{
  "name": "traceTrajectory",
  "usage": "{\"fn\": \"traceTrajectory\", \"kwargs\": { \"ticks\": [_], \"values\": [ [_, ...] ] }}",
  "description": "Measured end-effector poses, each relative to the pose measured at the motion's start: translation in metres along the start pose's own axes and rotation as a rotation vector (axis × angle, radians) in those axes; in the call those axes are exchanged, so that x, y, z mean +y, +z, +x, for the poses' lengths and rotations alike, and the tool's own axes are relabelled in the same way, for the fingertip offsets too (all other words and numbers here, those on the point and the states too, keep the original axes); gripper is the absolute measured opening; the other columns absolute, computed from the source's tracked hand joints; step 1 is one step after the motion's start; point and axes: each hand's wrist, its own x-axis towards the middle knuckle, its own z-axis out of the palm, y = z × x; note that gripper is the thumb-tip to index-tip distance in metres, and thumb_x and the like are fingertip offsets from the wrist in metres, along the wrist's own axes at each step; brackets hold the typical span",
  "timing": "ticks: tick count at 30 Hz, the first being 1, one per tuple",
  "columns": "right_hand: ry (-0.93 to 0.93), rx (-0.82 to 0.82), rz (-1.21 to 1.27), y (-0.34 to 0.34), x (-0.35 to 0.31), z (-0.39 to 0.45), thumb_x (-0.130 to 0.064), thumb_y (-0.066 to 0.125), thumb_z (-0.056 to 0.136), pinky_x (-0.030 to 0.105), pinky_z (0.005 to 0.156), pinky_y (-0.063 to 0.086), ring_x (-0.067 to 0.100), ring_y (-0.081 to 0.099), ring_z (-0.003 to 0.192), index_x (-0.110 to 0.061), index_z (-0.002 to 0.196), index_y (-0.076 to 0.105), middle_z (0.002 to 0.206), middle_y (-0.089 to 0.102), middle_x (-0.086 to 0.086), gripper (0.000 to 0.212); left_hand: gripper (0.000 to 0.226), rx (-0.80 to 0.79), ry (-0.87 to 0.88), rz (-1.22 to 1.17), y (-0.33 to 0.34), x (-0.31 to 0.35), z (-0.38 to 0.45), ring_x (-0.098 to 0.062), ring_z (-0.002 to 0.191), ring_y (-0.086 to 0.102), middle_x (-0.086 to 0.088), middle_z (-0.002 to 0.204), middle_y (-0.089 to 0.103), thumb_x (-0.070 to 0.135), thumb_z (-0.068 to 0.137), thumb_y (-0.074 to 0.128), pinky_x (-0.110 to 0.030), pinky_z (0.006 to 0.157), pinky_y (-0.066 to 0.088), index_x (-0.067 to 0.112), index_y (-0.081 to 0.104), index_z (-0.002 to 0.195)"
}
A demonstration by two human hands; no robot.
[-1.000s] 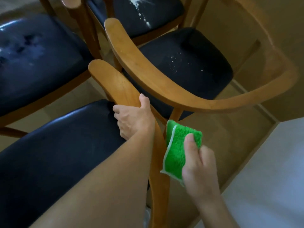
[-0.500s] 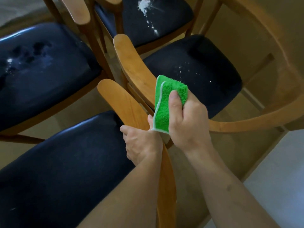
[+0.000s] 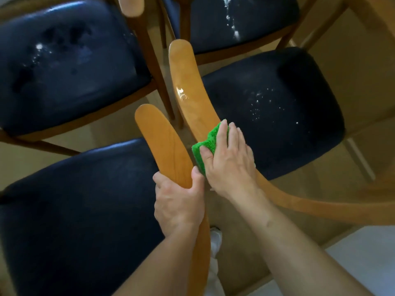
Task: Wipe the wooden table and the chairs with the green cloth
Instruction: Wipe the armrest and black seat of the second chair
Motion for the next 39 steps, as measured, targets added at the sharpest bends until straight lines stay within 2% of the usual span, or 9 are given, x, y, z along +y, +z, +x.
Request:
{"fn": "traceTrajectory", "kwargs": {
  "ticks": [4, 15, 22, 25, 27, 30, 33, 36, 39],
  "values": [
    [-0.078, -0.001, -0.022, -0.007, -0.004, 0.036, -0.064, 0.021, 0.096, 0.037, 0.080, 0.046, 0.026, 0.050, 0.116, -0.010, 0.154, -0.005, 0.143, 0.035, 0.012, 0.083, 0.055, 0.028, 0.002, 0.014, -0.001, 0.002, -0.001, -0.007, 0.064, 0.047, 0.008, 0.079, 0.045, 0.071, 0.078, 0.045, -0.035, 0.061, 0.048, 0.023, 0.031, 0.102],
    [0.033, 0.008, 0.203, -0.013, -0.025, 0.085, -0.069, 0.031, 0.093, 0.028, 0.057, 0.037, 0.019, 0.057, 0.091, -0.016, 0.149, 0.012, 0.128, 0.050, 0.008, 0.079, 0.065, 0.011, 0.005, 0.030, -0.001, 0.000, -0.001, -0.012, 0.069, 0.054, 0.005, 0.084, 0.049, 0.074, 0.077, 0.042, -0.036, 0.062, 0.052, 0.019, 0.036, 0.112],
    [0.097, -0.056, 0.100, -0.010, 0.012, 0.030, -0.071, 0.027, 0.092, 0.033, 0.063, 0.037, 0.021, 0.056, 0.081, -0.017, 0.127, 0.036, 0.111, 0.060, 0.007, 0.065, 0.061, -0.026, 0.003, -0.015, -0.002, 0.000, 0.001, -0.013, 0.071, 0.053, 0.004, 0.088, 0.049, 0.073, 0.078, 0.045, -0.036, 0.063, 0.050, 0.022, 0.034, 0.109],
    [0.017, -0.056, 0.117, -0.015, 0.011, 0.033, -0.070, 0.025, 0.092, 0.030, 0.069, 0.038, 0.020, 0.057, 0.099, -0.014, 0.147, 0.019, 0.131, 0.050, 0.007, 0.079, 0.068, -0.042, 0.001, -0.048, -0.010, 0.001, 0.000, -0.013, 0.079, 0.056, 0.006, 0.092, 0.051, 0.076, 0.073, 0.042, -0.041, 0.073, 0.054, 0.023, 0.040, 0.115],
    [-0.080, -0.085, 0.159, -0.018, 0.009, 0.034, -0.071, 0.023, 0.088, 0.029, 0.082, 0.042, 0.019, 0.048, 0.123, -0.017, 0.154, 0.000, 0.148, 0.033, 0.005, 0.088, 0.079, 0.039, -0.002, -0.075, -0.013, 0.012, 0.011, -0.021, 0.101, 0.055, -0.002, 0.114, 0.053, 0.075, 0.075, 0.041, -0.047, 0.089, 0.049, 0.019, 0.040, 0.130],
    [-0.141, -0.140, 0.240, -0.016, 0.008, 0.055, -0.066, 0.029, 0.092, 0.032, 0.097, 0.044, 0.018, 0.036, 0.137, -0.019, 0.155, -0.007, 0.159, 0.018, 0.003, 0.086, 0.086, 0.178, 0.053, -0.064, -0.007, 0.051, 0.047, -0.026, 0.130, 0.040, -0.010, 0.146, 0.033, 0.066, 0.086, 0.043, -0.049, 0.105, 0.038, 0.017, 0.016, 0.150],
    [-0.052, -0.113, 0.584, -0.017, 0.005, 0.090, -0.056, 0.027, 0.100, 0.022, 0.086, 0.049, 0.009, 0.053, 0.119, -0.017, 0.153, 0.021, 0.144, 0.045, 0.004, 0.066, 0.082, 0.266, 0.063, 0.045, 0.002, 0.081, 0.082, -0.031, 0.131, 0.038, -0.014, 0.148, 0.030, 0.065, 0.089, 0.039, -0.049, 0.100, 0.038, 0.025, 0.004, 0.151],
    [0.026, -0.018, 0.839, -0.030, -0.002, 0.119, -0.048, 0.026, 0.104, 0.017, 0.059, 0.049, 0.000, 0.064, 0.070, -0.009, 0.112, 0.056, 0.085, 0.065, -0.001, 0.049, 0.078, 0.301, 0.020, 0.119, 0.007, 0.081, 0.089, -0.033, 0.124, 0.044, -0.016, 0.143, 0.034, 0.062, 0.090, 0.040, -0.048, 0.094, 0.042, 0.025, 0.007, 0.150],
    [-0.027, -0.021, 0.882, -0.039, -0.030, 0.156, -0.054, 0.023, 0.102, 0.014, 0.060, 0.051, 0.009, 0.068, 0.084, -0.002, 0.128, 0.050, 0.100, 0.068, 0.008, 0.064, 0.074, 0.310, -0.010, 0.117, 0.006, 0.082, 0.088, -0.032, 0.120, 0.047, -0.015, 0.141, 0.036, 0.058, 0.091, 0.043, -0.047, 0.092, 0.042, 0.026, 0.010, 0.149]
  ]
}}
